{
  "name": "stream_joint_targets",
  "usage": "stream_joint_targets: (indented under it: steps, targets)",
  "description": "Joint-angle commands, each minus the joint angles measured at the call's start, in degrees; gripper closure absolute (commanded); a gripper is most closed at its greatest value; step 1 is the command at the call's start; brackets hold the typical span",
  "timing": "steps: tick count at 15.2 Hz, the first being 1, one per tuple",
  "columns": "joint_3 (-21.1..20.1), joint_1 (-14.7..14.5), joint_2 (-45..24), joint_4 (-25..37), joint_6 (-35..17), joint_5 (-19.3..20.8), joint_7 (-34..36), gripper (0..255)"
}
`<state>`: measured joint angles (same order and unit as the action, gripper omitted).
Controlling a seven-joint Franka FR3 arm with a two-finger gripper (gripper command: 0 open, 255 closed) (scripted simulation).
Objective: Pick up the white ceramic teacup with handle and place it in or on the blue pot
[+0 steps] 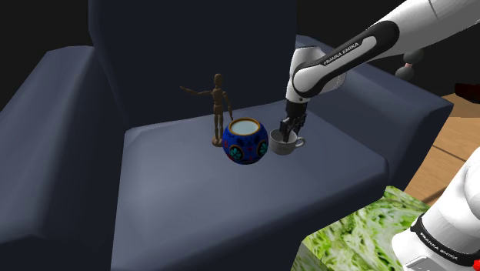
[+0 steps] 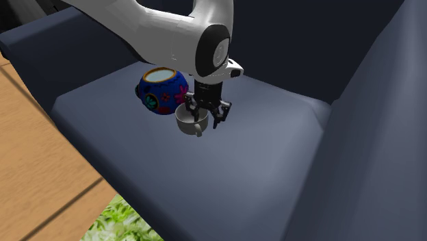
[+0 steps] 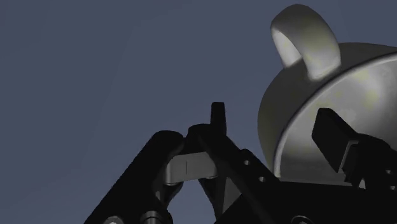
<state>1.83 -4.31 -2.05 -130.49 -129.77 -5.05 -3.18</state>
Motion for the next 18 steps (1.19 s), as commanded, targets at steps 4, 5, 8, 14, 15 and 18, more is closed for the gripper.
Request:
stream_joint_targets:
  steps: [4, 5, 8, 14, 15, 18]
  targets:
    - [0.0, 0.0, 0.0, 0.0, 0.0, 0.0, 0.0, 255]
    - [0.0, 0.0, 0.0, 0.0, 0.0, 0.0, 0.0, 255]
    - [0.0, 0.0, 0.0, 0.0, 0.0, 0.0, 0.0, 255]
    - [0.0, 0.0, 2.3, 1.5, 3.8, 0.3, 0.4, 255]
    - [0.0, 0.0, 2.7, 1.9, 4.5, 0.4, 0.5, 255]
    - [0.1, 0.0, 3.9, 3.0, 6.8, 0.6, 0.7, 255]
